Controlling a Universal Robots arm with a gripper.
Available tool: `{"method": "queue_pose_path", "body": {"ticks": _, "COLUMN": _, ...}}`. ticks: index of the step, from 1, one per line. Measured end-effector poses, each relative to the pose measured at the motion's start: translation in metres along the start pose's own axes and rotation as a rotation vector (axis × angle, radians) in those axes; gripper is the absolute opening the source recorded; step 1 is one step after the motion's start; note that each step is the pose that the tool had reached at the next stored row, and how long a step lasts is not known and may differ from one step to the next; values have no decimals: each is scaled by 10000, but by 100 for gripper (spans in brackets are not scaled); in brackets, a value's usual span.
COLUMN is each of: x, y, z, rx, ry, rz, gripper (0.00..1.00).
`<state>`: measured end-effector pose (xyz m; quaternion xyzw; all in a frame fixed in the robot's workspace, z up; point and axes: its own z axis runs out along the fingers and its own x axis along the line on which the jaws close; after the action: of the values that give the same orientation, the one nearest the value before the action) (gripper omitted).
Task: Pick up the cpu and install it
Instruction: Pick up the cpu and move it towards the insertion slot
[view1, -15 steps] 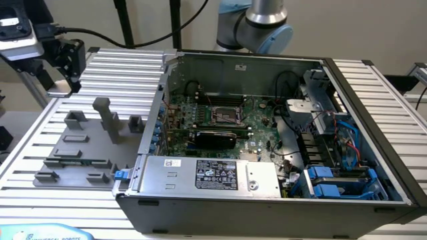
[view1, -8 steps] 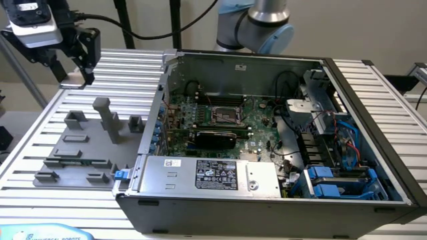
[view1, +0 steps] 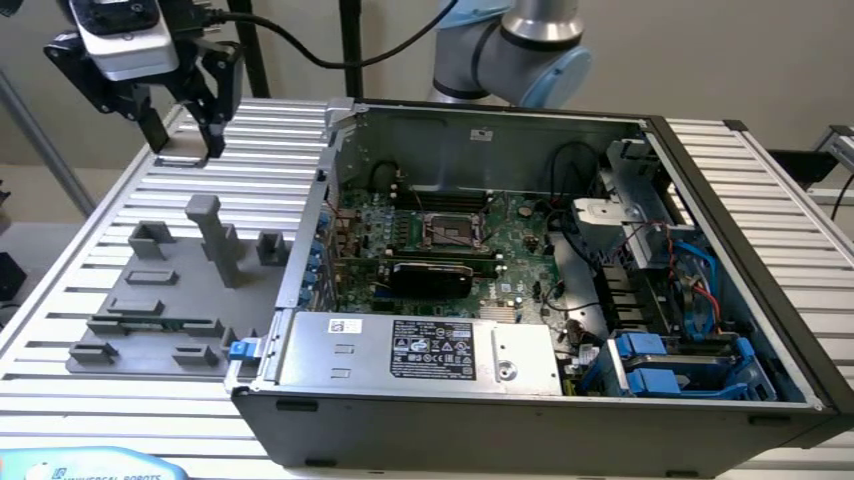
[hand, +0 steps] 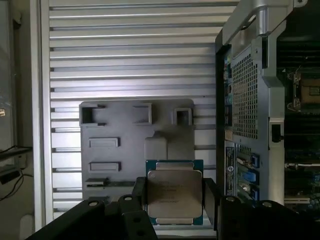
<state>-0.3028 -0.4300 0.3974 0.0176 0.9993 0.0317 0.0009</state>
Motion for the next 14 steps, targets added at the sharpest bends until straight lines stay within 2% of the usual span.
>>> {"method": "queue_pose_path", "body": {"ticks": 9, "x": -409, "y": 17, "z": -39, "rx": -251, "ry": 9, "rz": 0, "gripper": 55}}
{"method": "queue_pose_path", "body": {"ticks": 14, "x": -636, "y": 25, "z": -43, "rx": -362, "ry": 13, "rz": 1, "gripper": 55}}
